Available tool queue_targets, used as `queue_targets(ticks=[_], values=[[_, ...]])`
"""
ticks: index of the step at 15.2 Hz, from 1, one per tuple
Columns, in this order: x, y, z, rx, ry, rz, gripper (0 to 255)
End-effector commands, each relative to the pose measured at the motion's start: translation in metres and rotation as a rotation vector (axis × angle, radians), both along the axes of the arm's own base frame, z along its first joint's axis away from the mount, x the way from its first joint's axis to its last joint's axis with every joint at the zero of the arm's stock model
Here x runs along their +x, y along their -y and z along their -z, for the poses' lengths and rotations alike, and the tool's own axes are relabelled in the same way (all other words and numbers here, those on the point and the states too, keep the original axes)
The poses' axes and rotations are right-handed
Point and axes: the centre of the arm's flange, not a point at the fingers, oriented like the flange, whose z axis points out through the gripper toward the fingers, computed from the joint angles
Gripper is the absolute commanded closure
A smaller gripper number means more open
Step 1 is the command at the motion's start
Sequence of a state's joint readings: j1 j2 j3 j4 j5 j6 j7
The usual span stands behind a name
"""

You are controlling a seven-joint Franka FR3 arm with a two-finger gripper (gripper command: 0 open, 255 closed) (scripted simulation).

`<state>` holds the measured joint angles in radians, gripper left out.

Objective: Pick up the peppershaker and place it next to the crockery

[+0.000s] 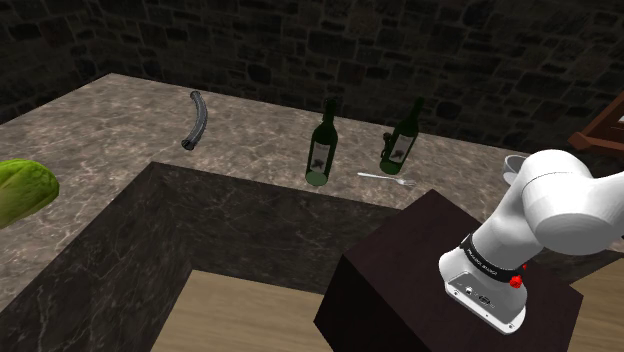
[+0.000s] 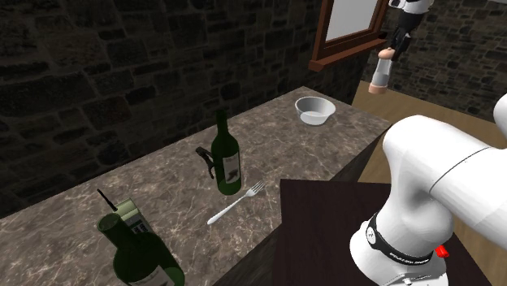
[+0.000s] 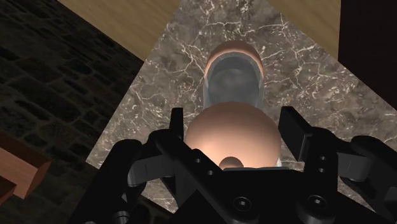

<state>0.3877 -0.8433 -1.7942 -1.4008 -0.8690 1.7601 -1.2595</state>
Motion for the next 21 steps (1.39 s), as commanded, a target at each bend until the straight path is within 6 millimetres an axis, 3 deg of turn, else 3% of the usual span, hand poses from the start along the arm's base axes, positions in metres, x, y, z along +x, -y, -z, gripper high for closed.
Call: queue_targets(ticks=[1, 21], values=[[0.0, -0.001, 0.011, -0.001, 0.0, 0.0, 255], [0.0, -0.001, 0.117, -0.001, 0.0, 0.0, 255]])
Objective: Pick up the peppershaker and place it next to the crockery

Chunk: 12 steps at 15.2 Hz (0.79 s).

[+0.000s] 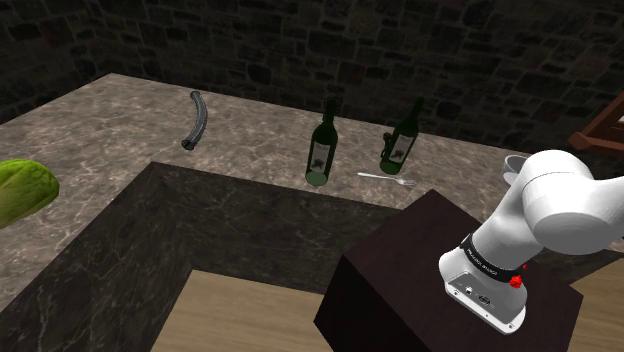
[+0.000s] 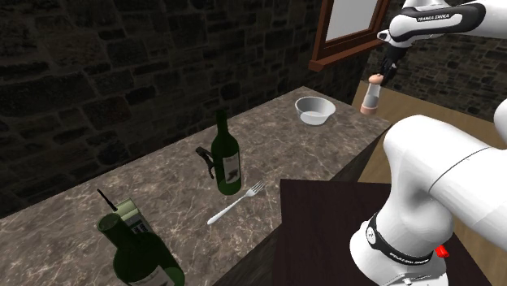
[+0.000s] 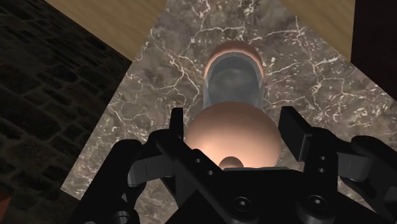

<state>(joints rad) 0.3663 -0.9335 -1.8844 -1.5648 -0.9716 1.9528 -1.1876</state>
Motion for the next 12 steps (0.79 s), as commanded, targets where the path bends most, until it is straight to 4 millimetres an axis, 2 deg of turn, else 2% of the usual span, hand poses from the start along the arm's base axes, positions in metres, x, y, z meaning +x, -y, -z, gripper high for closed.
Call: queue_targets(ticks=[1, 10, 12], values=[[0.0, -0.001, 0.011, -0.001, 0.0, 0.0, 255], [0.0, -0.001, 0.062, -0.001, 0.0, 0.0, 255], [0.0, -0.001, 0.062, -0.001, 0.0, 0.0, 255]])
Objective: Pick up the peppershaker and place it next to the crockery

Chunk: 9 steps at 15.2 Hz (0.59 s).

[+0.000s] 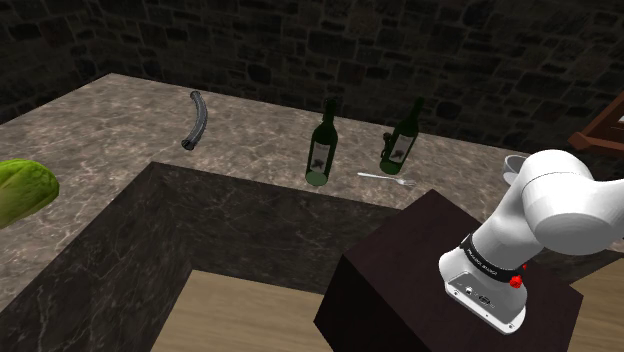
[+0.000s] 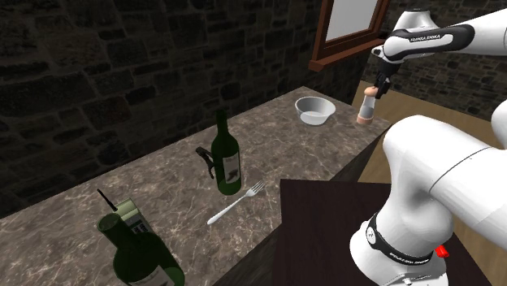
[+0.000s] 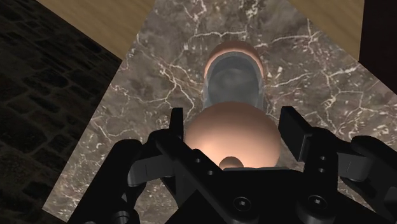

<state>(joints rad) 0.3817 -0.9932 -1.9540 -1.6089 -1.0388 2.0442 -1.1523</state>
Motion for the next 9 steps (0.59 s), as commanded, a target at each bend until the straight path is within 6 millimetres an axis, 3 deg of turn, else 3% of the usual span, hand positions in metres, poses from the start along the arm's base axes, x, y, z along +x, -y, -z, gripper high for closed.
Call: queue_targets(ticks=[1, 6, 7, 9], values=[[0.0004, 0.0003, 0.0016, -0.001, 0.0, 0.0, 255], [0.0004, 0.0003, 0.0016, -0.001, 0.0, 0.0, 255], [0.0004, 0.0002, 0.0016, -0.001, 0.0, 0.0, 0], [0.0004, 0.0003, 0.0016, -0.001, 0.0, 0.0, 0]])
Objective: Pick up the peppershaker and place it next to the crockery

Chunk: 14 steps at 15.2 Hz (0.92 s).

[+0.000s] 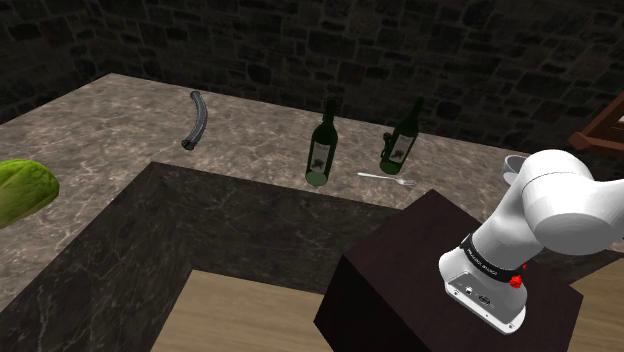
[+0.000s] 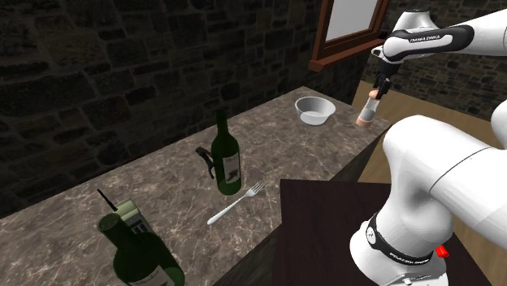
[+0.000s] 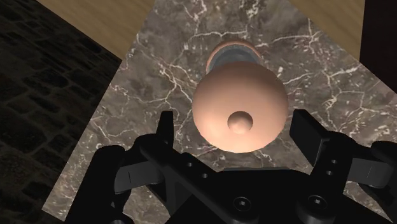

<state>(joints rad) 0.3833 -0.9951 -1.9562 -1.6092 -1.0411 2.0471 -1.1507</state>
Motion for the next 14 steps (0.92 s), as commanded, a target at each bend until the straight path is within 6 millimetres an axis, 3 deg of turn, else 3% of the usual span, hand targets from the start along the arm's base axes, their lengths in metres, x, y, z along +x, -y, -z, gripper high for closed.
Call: queue_targets(ticks=[1, 3, 7, 14], values=[[0.0, 0.0, 0.0, 0.0, 0.0, 0.0, 0], [0.0, 0.0, 0.0, 0.0, 0.0, 0.0, 0], [0.002, -0.007, -0.049, 0.0, 0.0, 0.0, 0], [0.002, -0.007, -0.049, 0.0, 0.0, 0.0, 0]])
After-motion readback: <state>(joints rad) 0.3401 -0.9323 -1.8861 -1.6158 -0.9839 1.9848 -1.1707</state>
